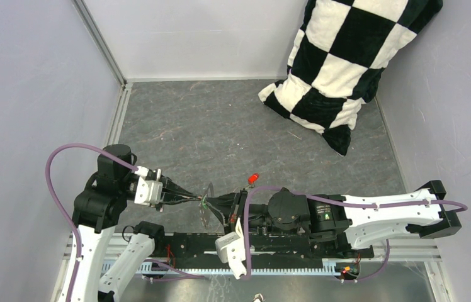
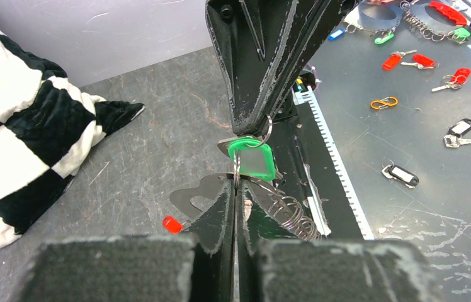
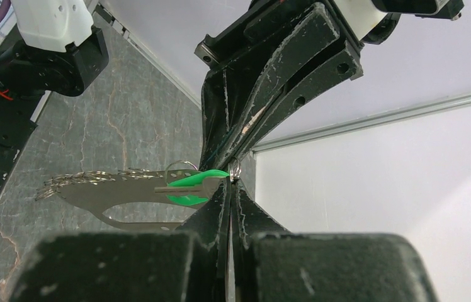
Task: Put the keys on the keyring
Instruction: Insert the key onto the keyring.
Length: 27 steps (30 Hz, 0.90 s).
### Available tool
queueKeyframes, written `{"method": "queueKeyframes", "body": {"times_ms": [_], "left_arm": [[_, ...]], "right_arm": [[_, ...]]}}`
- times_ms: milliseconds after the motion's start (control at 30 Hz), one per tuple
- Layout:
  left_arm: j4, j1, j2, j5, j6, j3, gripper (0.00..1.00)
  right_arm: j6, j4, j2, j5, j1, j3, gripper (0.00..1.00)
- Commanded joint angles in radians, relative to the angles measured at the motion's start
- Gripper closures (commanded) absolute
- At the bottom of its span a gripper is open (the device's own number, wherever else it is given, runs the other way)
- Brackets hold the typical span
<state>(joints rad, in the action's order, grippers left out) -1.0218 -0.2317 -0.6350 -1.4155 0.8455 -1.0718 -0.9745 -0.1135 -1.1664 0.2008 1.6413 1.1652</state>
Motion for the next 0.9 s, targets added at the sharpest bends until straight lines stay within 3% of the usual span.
{"method": "queueKeyframes", "body": {"times_ms": [0,433,867], "left_arm": [[0.025,-0.003,-0.002,-0.011,-0.044,-0.008,0.98],[0.026,-0.003,0.004,-0.016,-0.041,-0.008,0.98],[0.025,-0.003,0.006,-0.019,-0.04,-0.011,0.98]], "right_arm": [[-0.01,0.024,-0.003,0.005,0.006,0.045,1.0],[-0.007,0.028,0.04,0.084,0.004,-0.001,1.0],[0.007,0.012,0.031,0.061,-0.006,-0.02,1.0]]}}
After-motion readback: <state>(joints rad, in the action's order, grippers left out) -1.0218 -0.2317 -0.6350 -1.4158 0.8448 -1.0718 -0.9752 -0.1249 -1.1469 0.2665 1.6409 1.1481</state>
